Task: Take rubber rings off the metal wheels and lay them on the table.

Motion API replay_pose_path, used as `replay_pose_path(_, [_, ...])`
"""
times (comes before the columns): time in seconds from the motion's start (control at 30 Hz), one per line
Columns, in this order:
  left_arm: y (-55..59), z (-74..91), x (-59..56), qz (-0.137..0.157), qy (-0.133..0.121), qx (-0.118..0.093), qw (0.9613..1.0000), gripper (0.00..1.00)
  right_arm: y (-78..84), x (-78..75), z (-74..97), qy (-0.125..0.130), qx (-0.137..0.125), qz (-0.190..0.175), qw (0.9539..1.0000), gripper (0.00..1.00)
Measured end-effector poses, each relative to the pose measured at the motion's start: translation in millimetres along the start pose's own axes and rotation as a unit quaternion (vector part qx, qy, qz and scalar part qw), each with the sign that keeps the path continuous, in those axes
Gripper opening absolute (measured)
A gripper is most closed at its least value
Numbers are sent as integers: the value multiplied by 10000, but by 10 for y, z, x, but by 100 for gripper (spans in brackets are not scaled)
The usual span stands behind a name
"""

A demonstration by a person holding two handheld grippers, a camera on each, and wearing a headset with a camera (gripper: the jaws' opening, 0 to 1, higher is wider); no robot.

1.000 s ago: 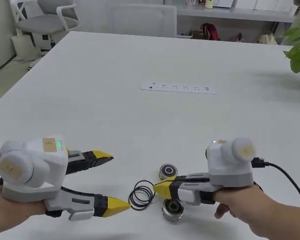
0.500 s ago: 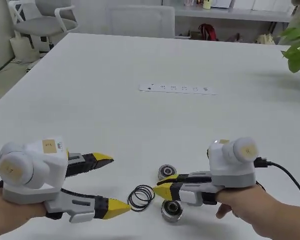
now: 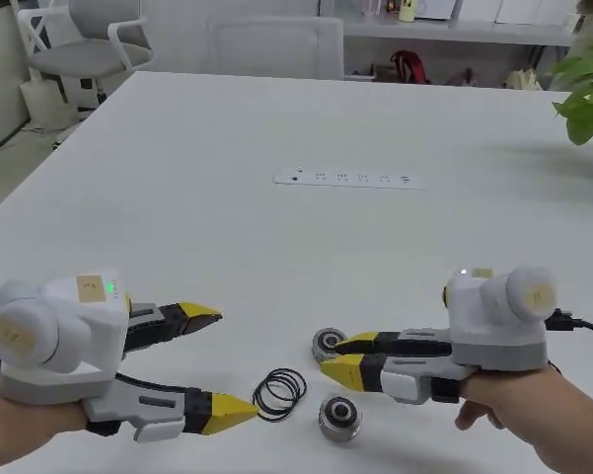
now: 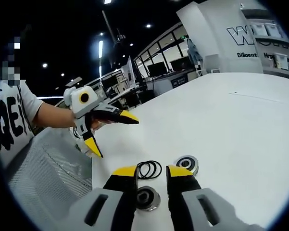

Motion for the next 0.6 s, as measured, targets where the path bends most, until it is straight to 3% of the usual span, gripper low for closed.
replay_pose_path(0.27, [10, 65, -2, 29, -33, 35, 10000, 70, 73, 27, 219, 337, -167, 318, 9988, 32])
replay_pose_path(0.6, [-15, 100, -11, 41, -71, 5, 10000, 72, 156, -15, 400, 695, -111, 667, 9953, 46])
Point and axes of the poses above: the centre of the closed fingertips' face, and the gripper's own axes: z roughly backward along the fingers, x roughly to its left, y roughly out of its underside, the point moved 10 cm from there along z, roughly backward along the fingers, and after that the axes turned 15 degrees about x, right-handed, at the moved point
